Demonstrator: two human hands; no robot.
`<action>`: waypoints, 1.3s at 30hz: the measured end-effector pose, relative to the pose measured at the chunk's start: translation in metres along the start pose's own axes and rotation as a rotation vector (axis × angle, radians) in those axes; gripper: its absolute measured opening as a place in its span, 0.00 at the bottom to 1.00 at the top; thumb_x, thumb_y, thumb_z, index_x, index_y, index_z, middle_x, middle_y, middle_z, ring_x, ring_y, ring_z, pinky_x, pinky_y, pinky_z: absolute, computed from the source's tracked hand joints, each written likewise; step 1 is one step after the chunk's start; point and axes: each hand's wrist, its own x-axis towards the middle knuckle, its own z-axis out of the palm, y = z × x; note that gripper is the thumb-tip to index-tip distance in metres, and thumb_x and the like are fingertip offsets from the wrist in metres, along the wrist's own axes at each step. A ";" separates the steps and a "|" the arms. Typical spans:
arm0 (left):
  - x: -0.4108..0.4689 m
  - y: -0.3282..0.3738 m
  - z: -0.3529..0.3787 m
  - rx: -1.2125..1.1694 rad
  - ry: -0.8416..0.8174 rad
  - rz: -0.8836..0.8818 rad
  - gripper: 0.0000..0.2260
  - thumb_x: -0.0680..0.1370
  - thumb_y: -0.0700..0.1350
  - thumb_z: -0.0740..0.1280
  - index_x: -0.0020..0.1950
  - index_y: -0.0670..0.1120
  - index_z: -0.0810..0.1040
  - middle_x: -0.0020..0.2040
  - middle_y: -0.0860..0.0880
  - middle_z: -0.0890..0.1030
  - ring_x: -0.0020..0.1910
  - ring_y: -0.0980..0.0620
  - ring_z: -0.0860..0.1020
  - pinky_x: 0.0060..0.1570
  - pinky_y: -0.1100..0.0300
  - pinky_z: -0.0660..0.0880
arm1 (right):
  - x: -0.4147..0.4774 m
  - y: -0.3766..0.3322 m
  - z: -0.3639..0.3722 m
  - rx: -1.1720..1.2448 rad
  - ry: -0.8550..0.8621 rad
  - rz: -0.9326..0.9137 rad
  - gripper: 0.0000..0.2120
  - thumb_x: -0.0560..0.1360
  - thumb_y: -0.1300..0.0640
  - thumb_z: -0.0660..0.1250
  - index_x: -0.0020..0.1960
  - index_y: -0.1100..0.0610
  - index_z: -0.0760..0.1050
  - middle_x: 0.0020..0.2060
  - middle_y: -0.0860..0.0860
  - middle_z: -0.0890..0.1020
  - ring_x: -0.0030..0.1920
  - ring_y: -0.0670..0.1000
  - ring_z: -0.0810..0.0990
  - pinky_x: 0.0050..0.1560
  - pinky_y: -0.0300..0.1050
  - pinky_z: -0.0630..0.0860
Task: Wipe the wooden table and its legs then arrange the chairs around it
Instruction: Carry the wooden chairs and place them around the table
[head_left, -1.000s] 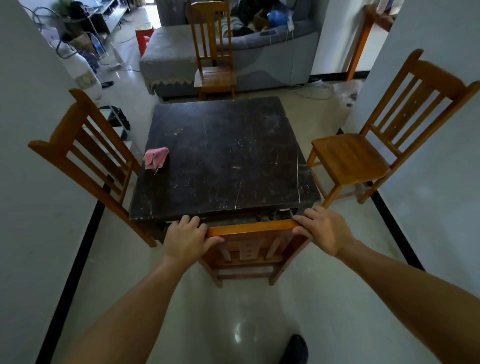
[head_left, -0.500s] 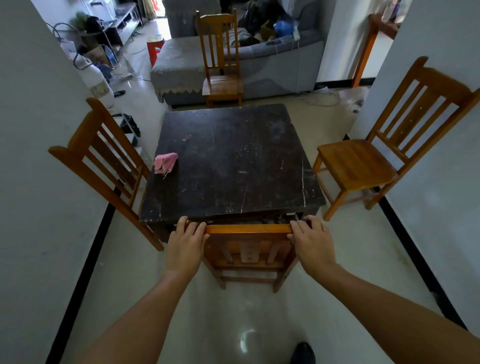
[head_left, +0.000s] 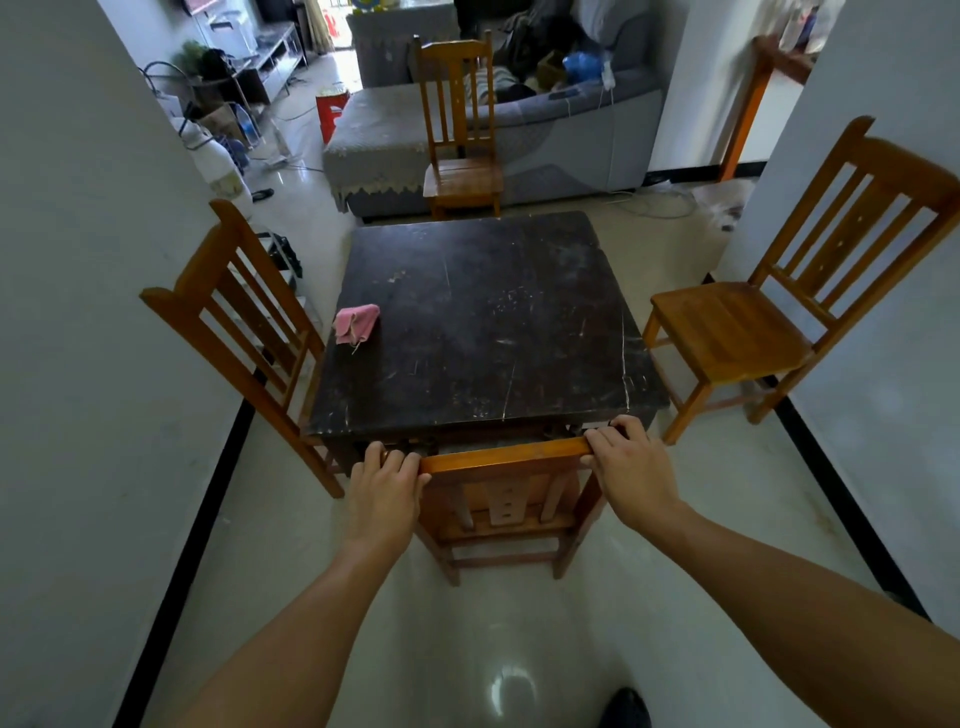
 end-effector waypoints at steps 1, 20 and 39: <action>-0.001 -0.002 -0.001 0.005 -0.006 0.003 0.11 0.78 0.52 0.64 0.56 0.50 0.80 0.50 0.51 0.81 0.57 0.46 0.73 0.47 0.53 0.72 | -0.001 -0.002 0.000 0.009 -0.004 0.009 0.14 0.76 0.47 0.68 0.57 0.53 0.79 0.52 0.50 0.83 0.59 0.55 0.76 0.50 0.52 0.77; 0.004 0.010 -0.036 0.163 -0.345 -0.018 0.11 0.80 0.56 0.56 0.55 0.56 0.76 0.54 0.56 0.77 0.58 0.50 0.69 0.59 0.51 0.67 | -0.008 0.001 -0.018 0.063 -0.160 -0.033 0.18 0.80 0.43 0.58 0.67 0.49 0.72 0.62 0.47 0.78 0.67 0.51 0.68 0.60 0.47 0.72; 0.224 0.398 -0.026 -0.142 -0.255 0.303 0.20 0.80 0.60 0.57 0.66 0.51 0.71 0.56 0.52 0.76 0.54 0.53 0.75 0.57 0.54 0.71 | 0.030 0.429 -0.047 0.238 -0.129 0.194 0.17 0.80 0.42 0.59 0.63 0.49 0.74 0.56 0.46 0.76 0.58 0.49 0.75 0.49 0.38 0.69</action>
